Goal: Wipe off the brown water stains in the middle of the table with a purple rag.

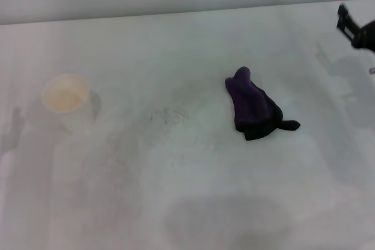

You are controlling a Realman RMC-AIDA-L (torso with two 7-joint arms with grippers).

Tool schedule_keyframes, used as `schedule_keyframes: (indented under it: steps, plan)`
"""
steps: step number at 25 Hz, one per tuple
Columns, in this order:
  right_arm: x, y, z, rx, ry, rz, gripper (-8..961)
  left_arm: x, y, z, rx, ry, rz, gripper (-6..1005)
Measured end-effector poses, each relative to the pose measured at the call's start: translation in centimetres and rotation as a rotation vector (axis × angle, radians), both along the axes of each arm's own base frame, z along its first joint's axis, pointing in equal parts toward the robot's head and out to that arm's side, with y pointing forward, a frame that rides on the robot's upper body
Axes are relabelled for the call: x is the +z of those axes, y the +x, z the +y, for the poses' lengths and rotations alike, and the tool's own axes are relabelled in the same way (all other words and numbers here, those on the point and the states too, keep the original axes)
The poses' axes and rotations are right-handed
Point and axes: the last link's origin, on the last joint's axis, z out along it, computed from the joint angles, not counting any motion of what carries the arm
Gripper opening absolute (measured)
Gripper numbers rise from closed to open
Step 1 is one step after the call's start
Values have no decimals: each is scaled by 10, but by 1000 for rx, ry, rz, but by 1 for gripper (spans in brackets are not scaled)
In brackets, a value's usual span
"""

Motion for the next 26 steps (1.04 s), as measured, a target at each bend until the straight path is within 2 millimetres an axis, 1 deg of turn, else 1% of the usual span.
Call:
schedule_keyframes:
  steps: [2, 4, 12, 18, 26]
  plan:
    - [-5, 7, 2, -57, -40, 3, 859, 0, 0, 1, 0, -1, 3, 893]
    - [-7, 10, 2, -75, -55, 7, 859, 0, 0, 1, -1, -1, 5, 893]
    - [-11, 10, 2, -86, -83, 26, 860, -1, 3, -1, -9, 8, -9, 892]
    - [-17, 9, 3, -93, -105, 40, 860, -1, 8, 6, -25, 6, -9, 893]
    - [-18, 10, 2, -101, -116, 43, 859, -3, 8, 5, -24, 2, -13, 892]
